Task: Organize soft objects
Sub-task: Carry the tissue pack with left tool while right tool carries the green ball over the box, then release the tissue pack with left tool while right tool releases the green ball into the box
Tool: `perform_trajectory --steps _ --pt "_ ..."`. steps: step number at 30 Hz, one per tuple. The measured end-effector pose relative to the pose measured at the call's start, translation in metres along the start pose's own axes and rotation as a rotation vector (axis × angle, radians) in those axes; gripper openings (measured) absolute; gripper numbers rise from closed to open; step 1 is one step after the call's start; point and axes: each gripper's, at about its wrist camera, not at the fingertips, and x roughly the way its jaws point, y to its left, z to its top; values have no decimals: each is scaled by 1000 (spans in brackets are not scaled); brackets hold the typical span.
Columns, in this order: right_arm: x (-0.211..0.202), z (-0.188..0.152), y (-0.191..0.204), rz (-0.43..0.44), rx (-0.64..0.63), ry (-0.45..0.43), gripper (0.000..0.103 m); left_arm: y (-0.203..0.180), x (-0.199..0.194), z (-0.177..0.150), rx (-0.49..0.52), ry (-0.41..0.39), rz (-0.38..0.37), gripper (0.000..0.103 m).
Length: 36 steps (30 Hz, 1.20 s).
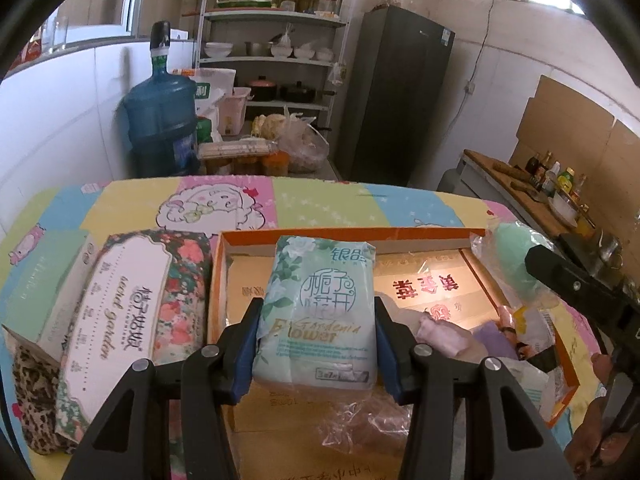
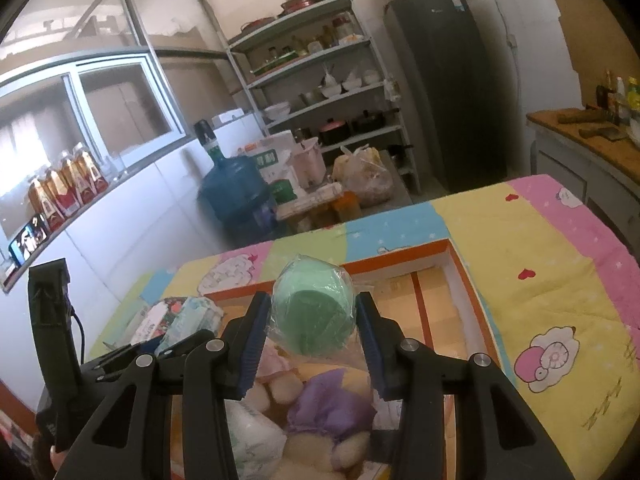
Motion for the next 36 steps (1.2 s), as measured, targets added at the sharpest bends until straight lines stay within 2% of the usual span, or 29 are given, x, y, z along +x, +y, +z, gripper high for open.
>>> perform_trajectory --steps 13,22,27,32,36 --pt "23 -8 -4 -5 0 84 46 -3 10 1 -19 50 -26 51" --pt "27 -11 -8 5 17 94 48 -2 8 0 -21 51 -26 55" --pt "29 -12 -9 3 22 95 49 -5 5 -1 -11 49 -34 65" --pt "27 -13 -11 -1 36 92 60 -7 1 0 -9 37 -57 80" --pt "23 -14 -12 0 45 81 61 -7 -3 -1 -9 26 -69 84"
